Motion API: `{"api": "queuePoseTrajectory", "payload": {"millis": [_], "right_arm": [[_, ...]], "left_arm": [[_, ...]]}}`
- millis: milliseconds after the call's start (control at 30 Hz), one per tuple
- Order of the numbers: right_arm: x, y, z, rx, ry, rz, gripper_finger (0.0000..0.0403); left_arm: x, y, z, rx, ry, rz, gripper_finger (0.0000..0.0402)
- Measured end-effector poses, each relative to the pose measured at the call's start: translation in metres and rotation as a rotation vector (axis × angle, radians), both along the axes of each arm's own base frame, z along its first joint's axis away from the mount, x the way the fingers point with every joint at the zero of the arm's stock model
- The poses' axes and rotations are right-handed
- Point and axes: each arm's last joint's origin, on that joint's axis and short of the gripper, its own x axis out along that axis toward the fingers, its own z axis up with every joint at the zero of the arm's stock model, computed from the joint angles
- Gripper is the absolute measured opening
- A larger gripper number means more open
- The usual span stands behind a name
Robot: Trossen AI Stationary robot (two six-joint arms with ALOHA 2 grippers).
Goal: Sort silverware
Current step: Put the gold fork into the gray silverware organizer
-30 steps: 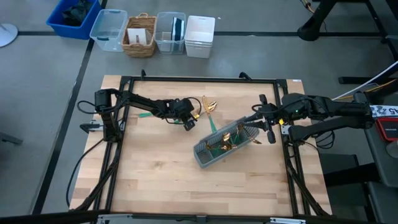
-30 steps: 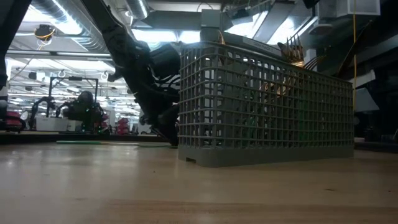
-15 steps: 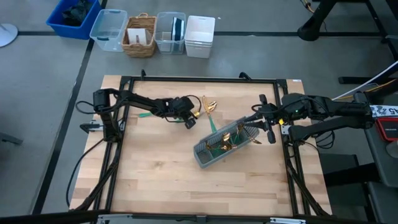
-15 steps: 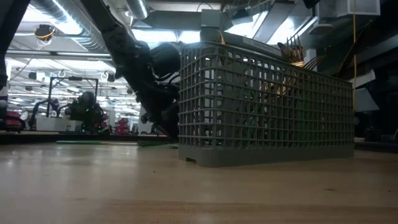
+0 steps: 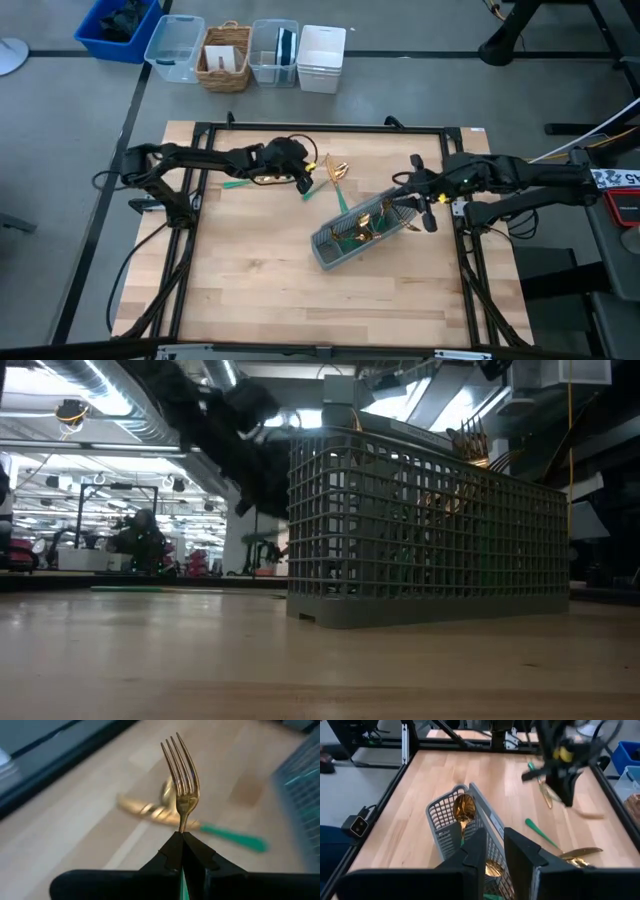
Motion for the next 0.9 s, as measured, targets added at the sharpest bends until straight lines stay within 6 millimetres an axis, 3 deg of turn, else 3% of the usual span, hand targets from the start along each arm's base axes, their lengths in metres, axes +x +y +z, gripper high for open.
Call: {"api": "queuePoseTrajectory", "payload": {"millis": [500,900], "right_arm": [[0.051,0.0,-0.024,-0.066,0.062,-0.098,0.0071],[0.075,-0.003,-0.012,-0.181,-0.146,-0.238,0.0071]], "left_arm": [[-0.011,-0.023,0.073,0.009,-0.391,-0.19,0.0001],[-0.004,-0.046,0.094,0.036,-0.583,-0.323,0.0]]}}
